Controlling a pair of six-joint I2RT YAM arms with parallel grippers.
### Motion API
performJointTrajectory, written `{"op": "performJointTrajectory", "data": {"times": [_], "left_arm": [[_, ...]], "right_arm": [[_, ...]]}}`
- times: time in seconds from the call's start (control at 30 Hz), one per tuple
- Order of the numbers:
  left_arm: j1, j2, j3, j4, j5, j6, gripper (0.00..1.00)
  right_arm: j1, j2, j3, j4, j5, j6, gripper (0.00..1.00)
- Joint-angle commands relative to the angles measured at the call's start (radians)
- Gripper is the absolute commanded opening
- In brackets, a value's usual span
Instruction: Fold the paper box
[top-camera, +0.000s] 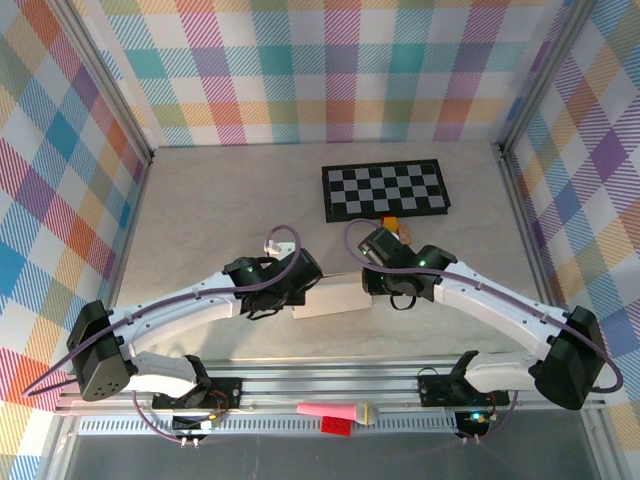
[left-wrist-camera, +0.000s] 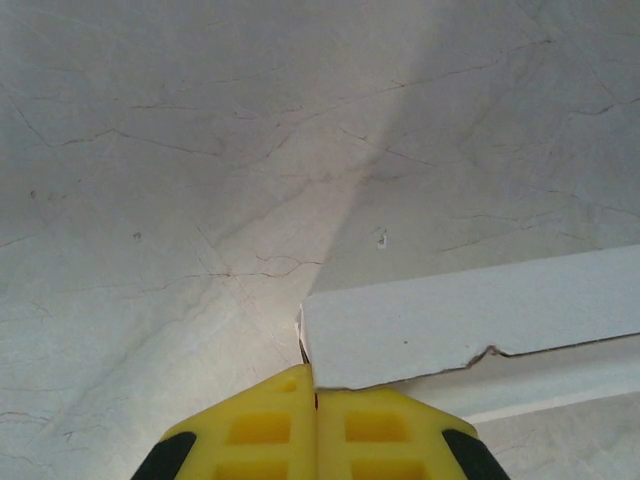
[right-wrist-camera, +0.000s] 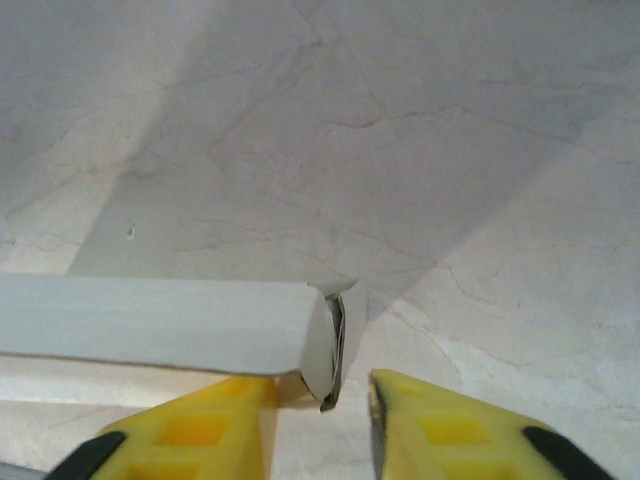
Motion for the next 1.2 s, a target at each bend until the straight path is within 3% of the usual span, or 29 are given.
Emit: {"op": "performJointTrajectory", "data": {"times": [0.0, 0.23, 0.43, 0.53, 0.73, 0.93, 1.17], "left_arm": [[-0.032, 0.050, -0.038, -0.071, 0.062, -0.025, 0.00], [-0.057, 0.051, -0.037, -0.075, 0.040, -0.050, 0.00], [-0.074, 0.052, -0.036, -0.076, 0.024, -0.066, 0.00], [-0.086, 0.054, -0.031, -0.081, 0.013, -0.071, 0.00], [-0.103, 0.051, -0.024, -0.095, -0.003, -0.083, 0.00], [-0.109, 0.048, -0.025, -0.096, -0.005, -0.086, 0.00], [-0.112, 0.039, -0.026, -0.097, -0.005, -0.086, 0.00]], "right_arm": [[-0.002, -0.039, 0.020, -0.059, -0.061, 0.053, 0.36], [-0.008, -0.098, 0.067, -0.083, -0.093, 0.200, 0.48], [-0.042, -0.171, 0.004, 0.035, -0.121, 0.529, 0.68], [-0.097, -0.189, -0.037, 0.109, -0.177, 0.656, 0.70], [-0.167, -0.183, -0.114, 0.172, -0.303, 0.884, 0.70], [-0.175, -0.206, -0.179, 0.223, -0.296, 0.919, 0.68], [-0.181, -0.211, -0.244, 0.270, -0.286, 0.948, 0.54]]}}
